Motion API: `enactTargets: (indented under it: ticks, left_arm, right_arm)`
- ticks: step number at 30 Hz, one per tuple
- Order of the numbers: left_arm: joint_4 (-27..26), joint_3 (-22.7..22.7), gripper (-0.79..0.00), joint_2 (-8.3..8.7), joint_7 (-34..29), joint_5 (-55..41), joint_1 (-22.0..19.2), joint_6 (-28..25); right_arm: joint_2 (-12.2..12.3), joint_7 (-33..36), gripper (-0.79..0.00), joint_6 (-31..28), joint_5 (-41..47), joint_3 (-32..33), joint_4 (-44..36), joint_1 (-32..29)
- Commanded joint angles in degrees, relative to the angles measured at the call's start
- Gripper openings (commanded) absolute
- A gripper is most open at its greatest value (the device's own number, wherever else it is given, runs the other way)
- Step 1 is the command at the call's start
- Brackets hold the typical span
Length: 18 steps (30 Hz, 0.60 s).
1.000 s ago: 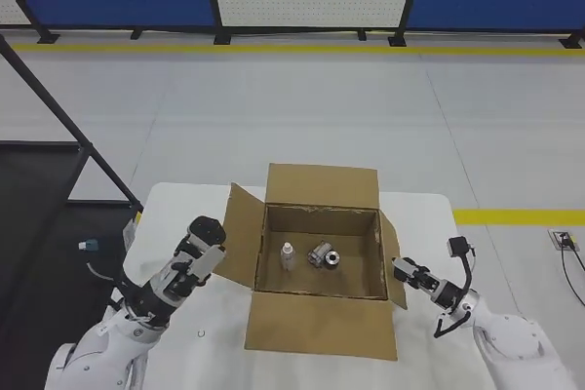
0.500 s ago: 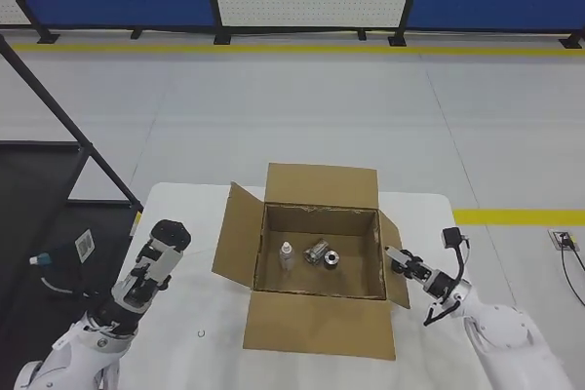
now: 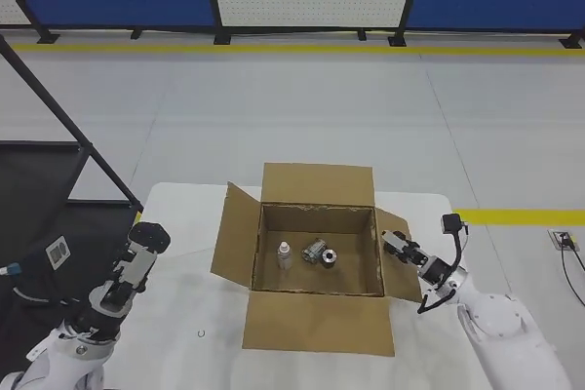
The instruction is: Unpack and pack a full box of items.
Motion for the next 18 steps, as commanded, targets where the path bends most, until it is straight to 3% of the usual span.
enactTargets:
  ticks: [1, 9, 14, 18]
  left_arm:
    - [0.7, -0.6, 0.000, 0.15, 0.3, -1.1, 0.4, -0.4]
    - [2.6, -3.7, 0.000, 0.64, 2.5, -3.6, 1.3, -1.6]
    - [3.5, -5.8, 0.000, 0.89, 3.8, -5.8, 2.5, -2.6]
    - [3.9, -6.5, 0.000, 1.04, 3.6, -6.9, 3.1, -2.8]
  right_arm:
    - [0.0, 0.0, 0.000, 0.8, -1.5, -0.4, -2.6, 0.8]
    - [-0.8, 0.9, 0.000, 6.7, -14.3, -7.8, -10.4, 4.9]
    - [-2.4, -2.4, 0.000, 11.6, -22.1, -14.9, -8.8, 8.9]
    - [-2.6, -3.1, 0.000, 12.1, -22.4, -15.6, -8.3, 9.5]
